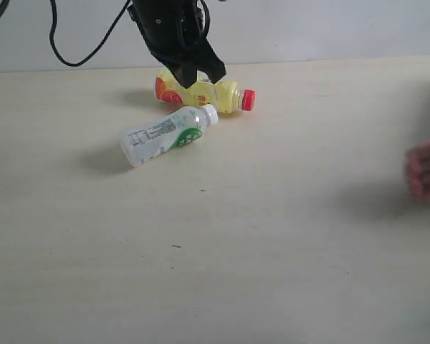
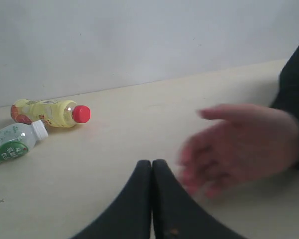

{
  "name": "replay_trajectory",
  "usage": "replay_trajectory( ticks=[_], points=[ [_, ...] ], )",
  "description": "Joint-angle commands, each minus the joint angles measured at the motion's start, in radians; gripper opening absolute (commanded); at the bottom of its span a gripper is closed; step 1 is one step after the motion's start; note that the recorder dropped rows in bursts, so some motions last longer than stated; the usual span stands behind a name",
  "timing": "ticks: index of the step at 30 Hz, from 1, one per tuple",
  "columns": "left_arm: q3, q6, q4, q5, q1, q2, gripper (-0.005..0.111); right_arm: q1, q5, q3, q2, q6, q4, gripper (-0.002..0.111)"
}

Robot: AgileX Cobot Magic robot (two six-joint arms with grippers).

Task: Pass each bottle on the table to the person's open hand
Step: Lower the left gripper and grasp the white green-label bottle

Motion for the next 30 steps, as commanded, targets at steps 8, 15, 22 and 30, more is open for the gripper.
replay_trajectory(
  ticks=[8,15,22,30],
  points=[
    [0.002,-0.028,0.05,-0.004,0.055,0.036,0.006,-0.005,-0.008,0.005,-0.004,-0.001,0.0,0.0],
    [0.002,-0.05,0.04,-0.004,0.109,0.069,0.06,-0.005,-0.008,0.005,-0.004,-0.001,0.0,0.0],
    [0.002,-0.03,0.009,-0.004,0.109,0.126,0.089,-0.005,-0.008,0.005,-0.004,-0.001,0.0,0.0],
    [0.002,0.02,0.009,-0.009,0.109,0.187,0.087,-0.005,-0.008,0.005,-0.004,-0.001,0.0,0.0]
  ],
)
